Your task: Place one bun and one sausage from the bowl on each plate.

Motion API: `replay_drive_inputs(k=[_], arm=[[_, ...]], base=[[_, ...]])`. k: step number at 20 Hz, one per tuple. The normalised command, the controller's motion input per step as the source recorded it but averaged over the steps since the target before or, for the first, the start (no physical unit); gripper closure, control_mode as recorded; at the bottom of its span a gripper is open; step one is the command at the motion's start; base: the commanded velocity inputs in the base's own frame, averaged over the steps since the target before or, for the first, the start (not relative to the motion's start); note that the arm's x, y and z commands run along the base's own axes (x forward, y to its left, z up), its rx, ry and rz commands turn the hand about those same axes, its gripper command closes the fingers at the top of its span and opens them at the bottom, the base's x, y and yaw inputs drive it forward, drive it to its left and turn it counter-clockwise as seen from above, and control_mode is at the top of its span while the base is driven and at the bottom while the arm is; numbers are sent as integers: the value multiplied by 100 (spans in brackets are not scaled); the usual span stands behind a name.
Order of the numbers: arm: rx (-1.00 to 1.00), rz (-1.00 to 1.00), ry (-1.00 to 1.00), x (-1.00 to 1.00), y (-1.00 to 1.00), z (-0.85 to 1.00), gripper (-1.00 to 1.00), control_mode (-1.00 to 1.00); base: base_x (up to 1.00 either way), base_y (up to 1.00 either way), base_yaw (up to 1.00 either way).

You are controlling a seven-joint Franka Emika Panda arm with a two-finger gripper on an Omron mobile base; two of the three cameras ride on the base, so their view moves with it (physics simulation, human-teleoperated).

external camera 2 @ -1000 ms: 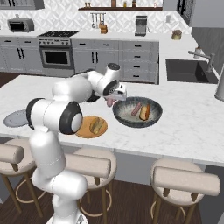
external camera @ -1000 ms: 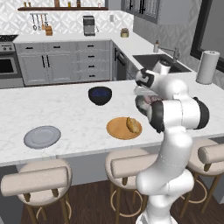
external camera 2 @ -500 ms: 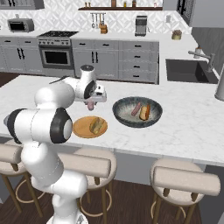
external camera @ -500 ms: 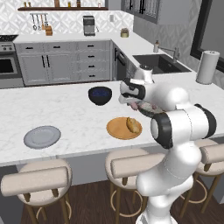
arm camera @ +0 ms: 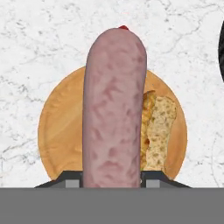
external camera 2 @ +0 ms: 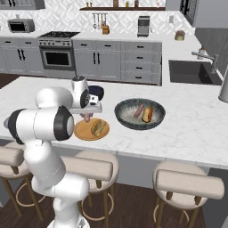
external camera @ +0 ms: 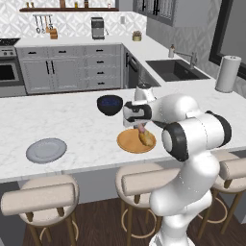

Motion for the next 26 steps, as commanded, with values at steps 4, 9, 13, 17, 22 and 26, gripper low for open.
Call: replay_drive_inputs(k=[4,9,13,17,22,26], arm=[[-6,-7,10,-2,24,-50,100,-100],[0,-9,12,-9,7,-29,100,-100],[0,-14,5,0,-8,-16,100,-100],[0,-11,1,0,-1,-26,100,-100],[-1,-6,3,3,0,-24,100,-100],[-1,-2,2,14,0,-25,100,-100]], base=[[0,0,0],[0,0,0],[0,0,0],[0,0,0],[0,0,0],[0,0,0]])
